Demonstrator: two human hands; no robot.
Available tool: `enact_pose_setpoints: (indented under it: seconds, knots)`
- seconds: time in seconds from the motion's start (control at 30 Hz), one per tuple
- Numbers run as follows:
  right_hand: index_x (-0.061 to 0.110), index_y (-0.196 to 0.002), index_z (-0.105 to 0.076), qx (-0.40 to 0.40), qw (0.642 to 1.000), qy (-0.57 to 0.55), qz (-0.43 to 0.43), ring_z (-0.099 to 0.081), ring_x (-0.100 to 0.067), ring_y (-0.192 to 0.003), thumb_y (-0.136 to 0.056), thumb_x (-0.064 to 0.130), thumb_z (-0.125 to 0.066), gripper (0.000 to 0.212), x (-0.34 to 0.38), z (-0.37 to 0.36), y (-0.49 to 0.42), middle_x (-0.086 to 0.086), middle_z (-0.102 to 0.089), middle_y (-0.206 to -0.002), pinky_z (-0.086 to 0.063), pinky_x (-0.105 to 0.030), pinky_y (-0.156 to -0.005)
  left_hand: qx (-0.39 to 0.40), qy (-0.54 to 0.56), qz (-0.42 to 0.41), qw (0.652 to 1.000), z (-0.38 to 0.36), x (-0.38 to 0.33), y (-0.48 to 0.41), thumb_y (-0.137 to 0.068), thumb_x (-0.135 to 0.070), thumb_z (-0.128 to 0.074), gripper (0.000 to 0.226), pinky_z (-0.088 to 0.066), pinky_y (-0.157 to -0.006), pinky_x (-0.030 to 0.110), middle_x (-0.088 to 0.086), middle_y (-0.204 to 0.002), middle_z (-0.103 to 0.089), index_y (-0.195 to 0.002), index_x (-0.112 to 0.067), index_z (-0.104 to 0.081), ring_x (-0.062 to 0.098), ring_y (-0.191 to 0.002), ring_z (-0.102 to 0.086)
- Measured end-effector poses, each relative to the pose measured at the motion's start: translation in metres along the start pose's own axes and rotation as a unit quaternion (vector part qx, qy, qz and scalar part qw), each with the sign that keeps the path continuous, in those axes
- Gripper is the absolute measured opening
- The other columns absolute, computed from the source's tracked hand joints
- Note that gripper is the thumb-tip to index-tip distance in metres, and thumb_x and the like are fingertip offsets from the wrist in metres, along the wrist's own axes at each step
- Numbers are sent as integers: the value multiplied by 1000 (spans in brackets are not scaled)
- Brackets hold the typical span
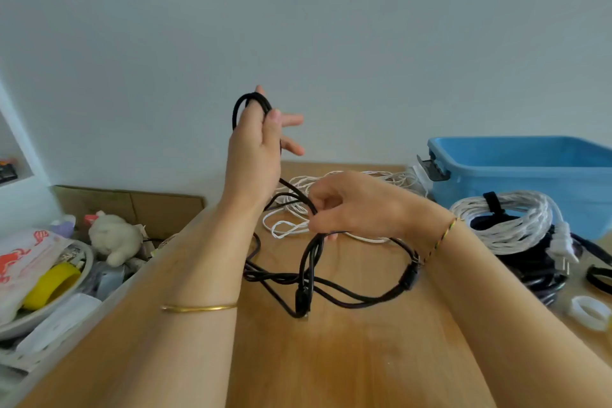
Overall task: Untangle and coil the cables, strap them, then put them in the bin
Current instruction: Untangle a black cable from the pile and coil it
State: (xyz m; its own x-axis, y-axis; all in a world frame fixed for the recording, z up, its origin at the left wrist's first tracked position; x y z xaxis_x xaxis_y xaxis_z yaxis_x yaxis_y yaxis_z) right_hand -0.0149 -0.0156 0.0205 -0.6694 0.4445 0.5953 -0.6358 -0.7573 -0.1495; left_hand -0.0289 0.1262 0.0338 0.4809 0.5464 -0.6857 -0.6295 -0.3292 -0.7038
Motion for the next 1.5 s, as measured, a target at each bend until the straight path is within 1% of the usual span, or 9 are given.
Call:
enact_pose_setpoints:
  seconds: [0.13, 0.27, 0.47, 0.6, 0.77, 1.0, 1.17, 1.33, 1.5]
  knots:
    - [16, -56, -38, -127, 991, 52, 3, -30, -13, -54, -73, 19, -62, 29, 2, 11, 0, 3, -35, -55, -27, -29, -53, 112, -292, -19, 950, -4, -8, 0, -104, -25, -31, 45, -46, -72, 26, -5, -90, -64, -148, -19, -27, 14, -70, -60]
    - [21, -70, -56, -245, 965, 93, 19, -55, -17, -70, -76, 20, -60, 8, -3, 18, -2, 6, -57, -68, -50, -38, -66, 212, -387, 8, 898, 1, -18, -1, -102, -28, -33, 26, -38, -61, 34, 3, -71, -64, -84, -15, -45, 20, -64, -58]
    - [17, -82, -66, -372, 907, 144, 132, -58, -22, -77, -81, 32, -58, 18, 0, 20, -2, 2, -65, -77, -46, -38, -72, 343, -203, 119, 909, 15, -43, 8, -95, -49, -43, 42, -34, -46, 22, -1, -48, -55, -91, -11, -61, 9, -38, -38]
    - [14, -79, -68, -399, 888, 180, 143, -57, -25, -92, -78, 29, -66, 15, -14, 16, -8, 0, -65, -85, -45, -36, -77, 376, -240, 137, 885, 13, -37, 10, -94, -29, -52, 31, -30, -39, 19, -1, -46, -52, -84, -1, -61, 9, -35, -34]
    - [12, -87, -72, -382, 902, 178, 89, -53, -21, -108, -83, 21, -70, 10, -41, 14, -11, -1, -66, -100, -44, -32, -83, 402, 4, 199, 894, 18, -35, 9, -97, -20, -46, 30, -17, -34, 16, 1, -42, -41, -101, 3, -65, 5, -31, -22]
    - [25, -102, -67, -264, 962, -68, 11, -59, -11, -104, -82, 27, -69, 20, -54, 11, -14, 12, -64, -108, -46, -27, -91, 306, 373, 257, 837, 16, -40, -3, -86, -25, -40, 35, -16, -26, 10, -9, -33, -33, -95, 2, -60, 1, -24, -23]
    - [22, -102, -69, -120, 991, -50, -43, -60, -5, -100, -87, 26, -65, 16, -64, 4, -11, 9, -68, -103, -45, -18, -88, 157, 571, 207, 779, 43, -45, -14, -94, -24, -34, 35, -29, -28, 17, -7, -36, -38, -94, 1, -59, 7, -25, -32]
    - [23, -115, -63, -105, 994, 20, -36, -57, 0, -100, -84, 27, -69, 32, -57, 6, -10, 15, -62, -108, -41, -12, -86, 102, 509, 219, 826, 37, -41, -14, -101, -26, -29, 39, -22, -27, 14, -8, -37, -36, -94, -2, -58, 7, -25, -27]
    - [10, -96, -65, -262, 906, -333, 17, -62, -19, -62, -95, 14, -52, 14, -34, 13, -8, -7, -62, -70, -56, -24, -62, 153, 461, 277, 829, 21, -32, -11, -101, -25, -31, 38, -17, -27, 11, -7, -35, -35, -92, -2, -60, 6, -25, -26]
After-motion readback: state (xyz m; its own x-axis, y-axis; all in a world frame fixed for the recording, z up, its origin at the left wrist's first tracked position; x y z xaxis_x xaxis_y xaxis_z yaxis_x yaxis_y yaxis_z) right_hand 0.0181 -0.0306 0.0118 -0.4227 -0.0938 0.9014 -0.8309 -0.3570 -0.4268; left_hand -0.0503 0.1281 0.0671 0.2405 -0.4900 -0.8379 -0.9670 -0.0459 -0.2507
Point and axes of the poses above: each hand's wrist, its own y-axis away from the middle knuckle, its own z-axis out of the back of the hand, x = y × z, the point moved 2 cm from there along -y, towards the middle knuckle
